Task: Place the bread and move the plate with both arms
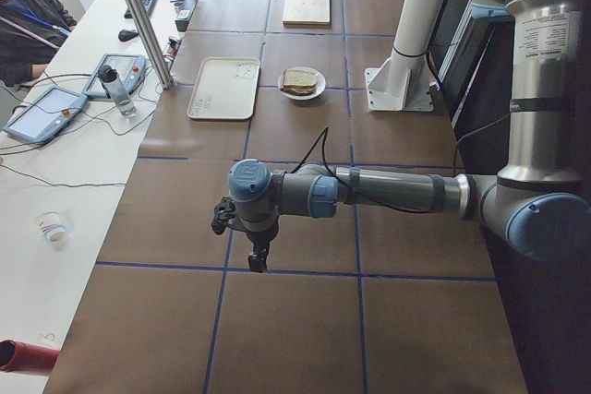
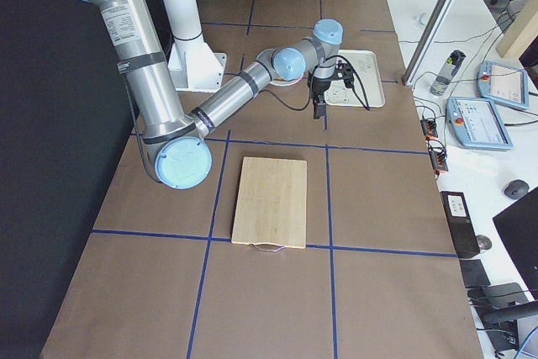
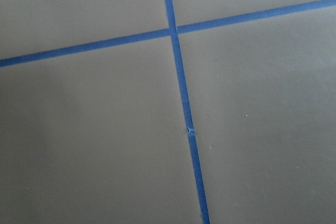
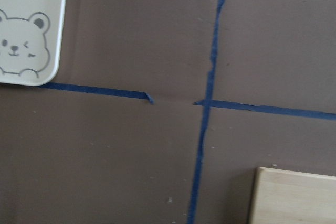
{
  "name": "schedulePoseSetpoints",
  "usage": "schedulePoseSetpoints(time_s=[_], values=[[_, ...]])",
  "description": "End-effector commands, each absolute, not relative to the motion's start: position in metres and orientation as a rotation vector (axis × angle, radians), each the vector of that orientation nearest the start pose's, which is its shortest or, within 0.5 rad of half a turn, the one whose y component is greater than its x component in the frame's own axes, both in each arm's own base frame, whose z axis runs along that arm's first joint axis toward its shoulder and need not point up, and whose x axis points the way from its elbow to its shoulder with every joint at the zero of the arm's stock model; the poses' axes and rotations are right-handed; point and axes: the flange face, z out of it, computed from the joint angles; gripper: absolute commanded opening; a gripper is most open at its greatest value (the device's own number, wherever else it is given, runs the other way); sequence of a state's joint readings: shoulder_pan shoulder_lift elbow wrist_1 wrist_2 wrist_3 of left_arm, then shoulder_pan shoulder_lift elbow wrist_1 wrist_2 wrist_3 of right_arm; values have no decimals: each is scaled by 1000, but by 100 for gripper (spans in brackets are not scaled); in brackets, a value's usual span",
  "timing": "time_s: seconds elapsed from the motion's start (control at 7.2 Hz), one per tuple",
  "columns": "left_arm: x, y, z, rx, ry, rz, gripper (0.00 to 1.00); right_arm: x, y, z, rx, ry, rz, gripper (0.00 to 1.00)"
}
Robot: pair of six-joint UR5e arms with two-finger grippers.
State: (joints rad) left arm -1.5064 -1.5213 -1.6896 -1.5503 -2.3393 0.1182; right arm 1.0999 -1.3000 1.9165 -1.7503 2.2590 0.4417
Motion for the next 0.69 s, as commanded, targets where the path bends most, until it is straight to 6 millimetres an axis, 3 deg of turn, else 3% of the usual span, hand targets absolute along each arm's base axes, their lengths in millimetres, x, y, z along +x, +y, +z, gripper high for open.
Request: schedulePoseSetpoints(time_s=[0.0,0.14,0.42,0.56], values=[[-32,-501,598,172,766,234,100,-81,-510,463,123,-767,-331,100],[-32,-506,592,255,760,267,100,-33,-492,500,141,-760,-372,100],[-21,-519,577,334,759,315,100,32,-453,568,145,-775,-417,100],[-10,-535,568,307,783,248,100,65,-433,607,134,-779,-404,100]])
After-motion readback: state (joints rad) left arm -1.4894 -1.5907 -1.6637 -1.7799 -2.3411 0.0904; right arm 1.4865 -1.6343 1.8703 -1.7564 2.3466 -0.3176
